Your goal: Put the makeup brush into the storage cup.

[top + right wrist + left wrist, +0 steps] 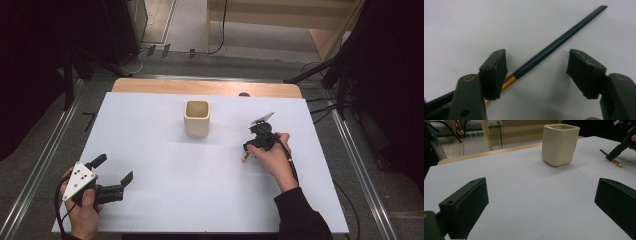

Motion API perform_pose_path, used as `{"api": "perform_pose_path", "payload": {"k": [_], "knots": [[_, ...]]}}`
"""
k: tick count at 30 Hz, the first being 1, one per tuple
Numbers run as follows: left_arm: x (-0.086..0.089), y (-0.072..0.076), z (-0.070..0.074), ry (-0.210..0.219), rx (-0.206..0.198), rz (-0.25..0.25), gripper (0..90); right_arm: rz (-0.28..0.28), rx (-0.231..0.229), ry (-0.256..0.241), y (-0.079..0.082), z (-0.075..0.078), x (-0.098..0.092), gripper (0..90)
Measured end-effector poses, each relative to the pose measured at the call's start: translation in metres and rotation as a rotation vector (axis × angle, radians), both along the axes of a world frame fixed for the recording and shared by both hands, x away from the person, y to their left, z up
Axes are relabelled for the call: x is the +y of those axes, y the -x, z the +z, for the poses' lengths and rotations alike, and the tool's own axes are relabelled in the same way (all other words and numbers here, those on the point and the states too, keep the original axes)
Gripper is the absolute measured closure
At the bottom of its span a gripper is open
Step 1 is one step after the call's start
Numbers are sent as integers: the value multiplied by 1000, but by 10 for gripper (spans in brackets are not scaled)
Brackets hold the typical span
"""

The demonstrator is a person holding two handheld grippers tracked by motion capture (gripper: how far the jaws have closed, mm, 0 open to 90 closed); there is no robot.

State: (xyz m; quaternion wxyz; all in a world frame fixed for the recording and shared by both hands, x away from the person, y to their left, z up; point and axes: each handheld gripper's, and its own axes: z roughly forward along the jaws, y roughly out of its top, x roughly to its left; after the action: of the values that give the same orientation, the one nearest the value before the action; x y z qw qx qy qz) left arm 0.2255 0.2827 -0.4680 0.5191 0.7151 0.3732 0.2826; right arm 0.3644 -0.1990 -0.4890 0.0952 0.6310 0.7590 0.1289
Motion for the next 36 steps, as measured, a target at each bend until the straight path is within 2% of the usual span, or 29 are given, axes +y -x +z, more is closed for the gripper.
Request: {"api": "perform_pose_path", "payload": {"k": [1, 3, 4, 5, 8, 11, 12, 13, 16, 18, 22, 24, 25, 26, 27, 32, 34, 35, 36], "knots": [[0, 0, 0, 1, 1, 0, 0, 0, 0, -1, 0, 0, 0, 401], [0, 0, 0, 1, 1, 0, 0, -11, 5, -5, 1, 3, -3, 601], [0, 0, 0, 0, 2, 0, 0, -11, 5, -5, 1, 3, -3, 601], [0, 0, 0, -2, 3, 0, 0, -36, 15, -11, 1, 4, -7, 769], [0, 0, 0, 1, 3, -1, 0, -45, 9, -25, 2, 3, -11, 830], [0, 0, 0, 0, 5, -2, 0, -42, -7, -15, 4, 2, -10, 841], [0, 0, 0, -1, 5, -2, 0, -35, -26, 19, 6, 2, -6, 847], [1, -1, 1, 1, 6, -2, 0, -33, -30, 26, 7, 2, -5, 848], [1, -1, 1, 2, 6, -3, 0, -31, -40, 35, 8, 1, -4, 849], [0, -2, 1, 3, 12, -7, 0, -26, -47, 16, 9, 1, -6, 850], [-8, -5, 2, -2, 17, -23, 0, 9, -82, -58, 15, 2, -16, 850], [-12, -7, 4, -8, 16, -32, 0, 24, -131, -55, 20, 6, -18, 850], [-12, -7, 4, -8, 16, -32, 0, 24, -131, -55, 20, 6, -18, 850], [-15, -8, 4, -19, 12, -33, 0, 38, -181, -45, 24, 10, -19, 851], [-21, -10, 6, -45, 11, -53, 0, 41, -206, -30, 26, 12, -20, 850], [-35, -19, 13, -40, 28, -97, 0, 50, -294, -45, 34, 20, -22, 850], [-37, -21, 14, -33, 33, -102, 0, 46, -306, -52, 35, 21, -22, 850], [-40, -26, 16, -33, 47, -116, 0, 44, -336, -67, 37, 23, -23, 850], [-42, -29, 17, -31, 59, -127, 0, 44, -343, -75, 38, 24, -23, 850]]}}
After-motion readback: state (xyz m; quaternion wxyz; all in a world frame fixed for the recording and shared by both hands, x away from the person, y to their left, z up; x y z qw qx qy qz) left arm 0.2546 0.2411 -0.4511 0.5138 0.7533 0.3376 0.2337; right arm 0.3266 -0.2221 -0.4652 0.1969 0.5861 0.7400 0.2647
